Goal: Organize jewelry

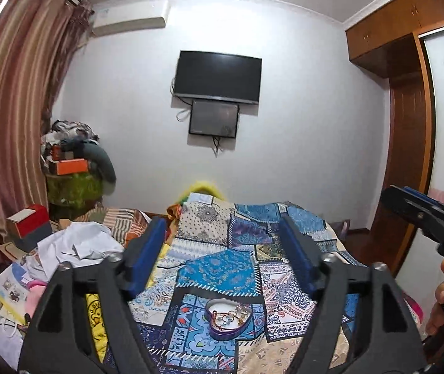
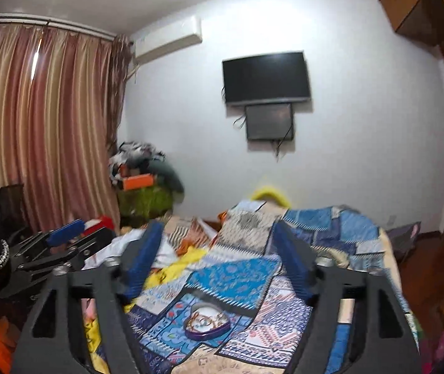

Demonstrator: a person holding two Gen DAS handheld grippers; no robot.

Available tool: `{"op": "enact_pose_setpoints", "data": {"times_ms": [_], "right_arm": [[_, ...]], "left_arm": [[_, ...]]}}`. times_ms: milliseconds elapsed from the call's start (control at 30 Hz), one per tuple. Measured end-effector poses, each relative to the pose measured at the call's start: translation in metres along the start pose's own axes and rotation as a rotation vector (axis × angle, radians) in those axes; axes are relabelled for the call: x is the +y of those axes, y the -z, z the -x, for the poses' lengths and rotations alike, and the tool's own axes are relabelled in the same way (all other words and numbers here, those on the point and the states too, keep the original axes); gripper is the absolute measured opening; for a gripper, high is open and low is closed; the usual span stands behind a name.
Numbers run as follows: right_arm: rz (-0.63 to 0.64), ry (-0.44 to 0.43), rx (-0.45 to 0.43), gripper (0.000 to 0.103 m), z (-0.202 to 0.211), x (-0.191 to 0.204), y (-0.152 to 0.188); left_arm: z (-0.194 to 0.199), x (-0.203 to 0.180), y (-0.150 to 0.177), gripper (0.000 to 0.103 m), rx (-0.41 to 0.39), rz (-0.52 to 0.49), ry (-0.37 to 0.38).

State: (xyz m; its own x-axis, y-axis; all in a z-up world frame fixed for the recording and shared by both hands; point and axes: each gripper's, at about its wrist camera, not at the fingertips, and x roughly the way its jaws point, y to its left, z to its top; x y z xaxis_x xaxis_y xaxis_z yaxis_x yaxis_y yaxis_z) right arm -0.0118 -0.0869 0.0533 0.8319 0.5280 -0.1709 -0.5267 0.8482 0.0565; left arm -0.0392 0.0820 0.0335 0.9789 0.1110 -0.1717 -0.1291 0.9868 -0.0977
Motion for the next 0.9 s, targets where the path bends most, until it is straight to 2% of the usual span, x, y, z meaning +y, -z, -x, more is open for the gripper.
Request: {"op": "enact_pose_setpoints", "data": {"times_ms": [33, 200, 900], "right_arm": [[-0.001, 0.01, -0.013, 0.087, 0.003, 0.001, 0.0], [0.011, 0.064, -0.035, 0.1, 0.006, 0.005, 0.003], [0.026, 0.071, -0.009, 0.101, 0.016, 0.007, 0.013]], "left_arm": [[0.004, 0.0, 0.0, 0.093, -0.009, 0.001, -0.01], [0.016, 0.001, 0.002, 0.1, -0.034, 0.0, -0.03], [0.018, 0.001, 0.009, 0.101, -0.006, 0.005, -0.027]]}}
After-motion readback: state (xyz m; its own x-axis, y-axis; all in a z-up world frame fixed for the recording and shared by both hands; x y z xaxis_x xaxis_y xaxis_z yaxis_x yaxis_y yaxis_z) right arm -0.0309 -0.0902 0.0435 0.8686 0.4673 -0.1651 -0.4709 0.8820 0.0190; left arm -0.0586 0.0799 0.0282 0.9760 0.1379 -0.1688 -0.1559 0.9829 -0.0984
